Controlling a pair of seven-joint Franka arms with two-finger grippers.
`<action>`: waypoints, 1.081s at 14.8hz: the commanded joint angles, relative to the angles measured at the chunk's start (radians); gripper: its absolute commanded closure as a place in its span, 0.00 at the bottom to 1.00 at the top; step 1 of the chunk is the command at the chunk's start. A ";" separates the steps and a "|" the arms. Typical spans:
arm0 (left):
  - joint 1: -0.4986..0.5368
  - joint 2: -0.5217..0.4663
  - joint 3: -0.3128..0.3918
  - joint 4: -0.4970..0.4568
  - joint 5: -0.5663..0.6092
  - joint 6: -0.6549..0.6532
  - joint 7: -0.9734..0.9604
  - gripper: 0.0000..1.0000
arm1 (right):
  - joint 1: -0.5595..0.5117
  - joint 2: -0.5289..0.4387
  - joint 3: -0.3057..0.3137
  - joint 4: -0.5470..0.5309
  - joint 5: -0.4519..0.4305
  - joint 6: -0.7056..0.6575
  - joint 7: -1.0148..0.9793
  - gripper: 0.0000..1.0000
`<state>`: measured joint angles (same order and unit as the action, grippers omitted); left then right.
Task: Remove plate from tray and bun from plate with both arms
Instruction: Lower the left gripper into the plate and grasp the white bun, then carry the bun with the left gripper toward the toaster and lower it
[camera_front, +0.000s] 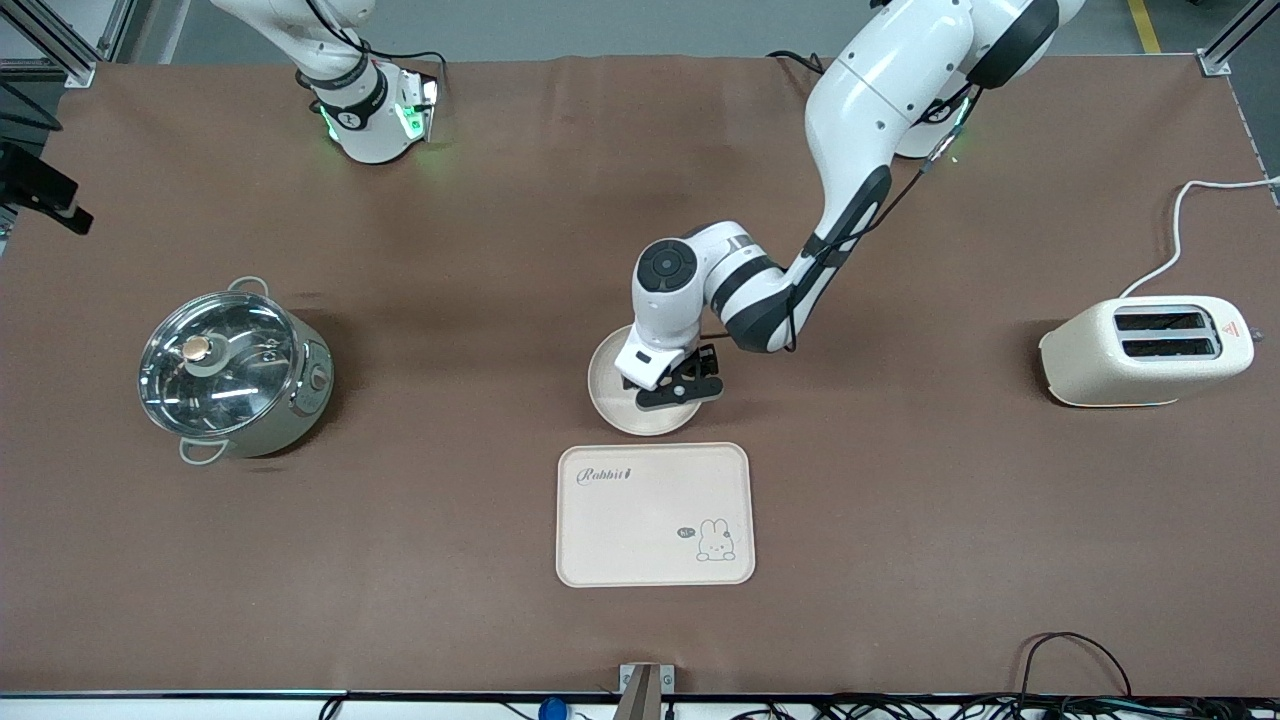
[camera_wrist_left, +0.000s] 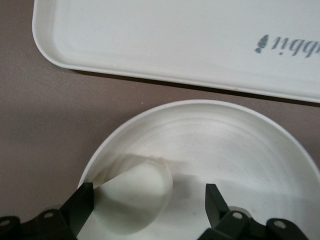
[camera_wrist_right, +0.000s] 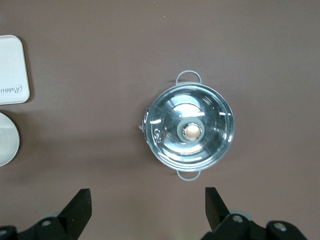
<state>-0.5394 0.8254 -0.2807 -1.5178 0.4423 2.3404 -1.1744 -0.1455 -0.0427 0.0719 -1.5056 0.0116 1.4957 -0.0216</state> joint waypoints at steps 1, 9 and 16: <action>-0.010 0.017 0.008 0.019 0.052 0.004 -0.013 0.04 | 0.064 -0.006 -0.029 -0.038 -0.041 0.040 -0.001 0.00; -0.008 0.000 0.006 0.024 0.042 -0.010 -0.039 0.95 | 0.063 -0.002 -0.029 -0.041 -0.050 0.038 -0.001 0.00; 0.312 -0.230 -0.122 -0.065 -0.057 -0.242 0.417 1.00 | 0.070 0.000 -0.026 -0.039 -0.047 0.046 0.000 0.00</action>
<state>-0.3907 0.6963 -0.3344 -1.4795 0.4180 2.1206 -0.9183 -0.0800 -0.0294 0.0480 -1.5301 -0.0211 1.5308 -0.0217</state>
